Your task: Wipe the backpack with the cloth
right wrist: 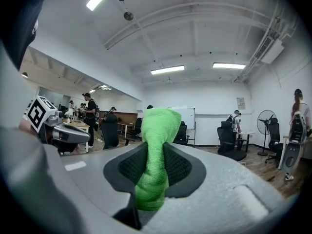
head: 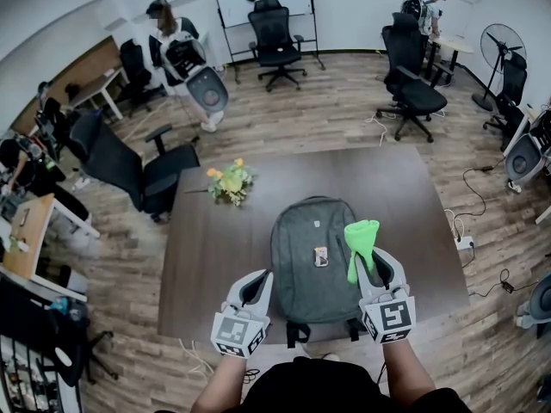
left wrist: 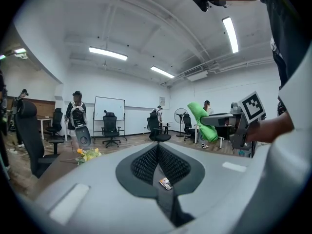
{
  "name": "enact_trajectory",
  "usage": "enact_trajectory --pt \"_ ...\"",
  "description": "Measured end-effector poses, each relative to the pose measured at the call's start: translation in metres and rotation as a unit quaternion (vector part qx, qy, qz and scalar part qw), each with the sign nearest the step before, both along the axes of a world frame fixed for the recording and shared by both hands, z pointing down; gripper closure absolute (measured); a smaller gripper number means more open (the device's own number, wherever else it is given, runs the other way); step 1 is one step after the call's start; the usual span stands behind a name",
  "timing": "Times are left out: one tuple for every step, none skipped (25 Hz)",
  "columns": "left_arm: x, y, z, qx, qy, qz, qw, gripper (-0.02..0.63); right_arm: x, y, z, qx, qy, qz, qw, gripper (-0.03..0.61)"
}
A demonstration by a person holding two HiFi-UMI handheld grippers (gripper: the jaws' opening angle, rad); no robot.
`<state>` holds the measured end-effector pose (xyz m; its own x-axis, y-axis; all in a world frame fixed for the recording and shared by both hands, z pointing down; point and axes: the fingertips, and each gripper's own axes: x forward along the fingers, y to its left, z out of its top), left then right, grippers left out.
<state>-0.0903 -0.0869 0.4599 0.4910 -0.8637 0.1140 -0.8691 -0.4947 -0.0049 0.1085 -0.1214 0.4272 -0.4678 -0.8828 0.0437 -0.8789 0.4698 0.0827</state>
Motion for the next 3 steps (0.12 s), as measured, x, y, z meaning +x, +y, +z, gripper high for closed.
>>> enact_trajectory --pt "0.0002 0.0001 0.0003 -0.002 0.004 0.0 1.0 0.594 -0.0006 0.0001 0.0005 -0.001 0.0 0.0 1.0 0.485" --pt "0.0004 0.0002 0.0007 -0.005 0.01 0.001 0.9999 0.594 -0.0011 0.0002 0.001 -0.001 0.001 -0.001 1.0 0.485" --pt "0.0005 0.0002 0.0013 -0.008 0.016 0.002 0.9998 0.594 -0.0015 0.0003 0.0016 -0.002 0.001 -0.001 1.0 0.485"
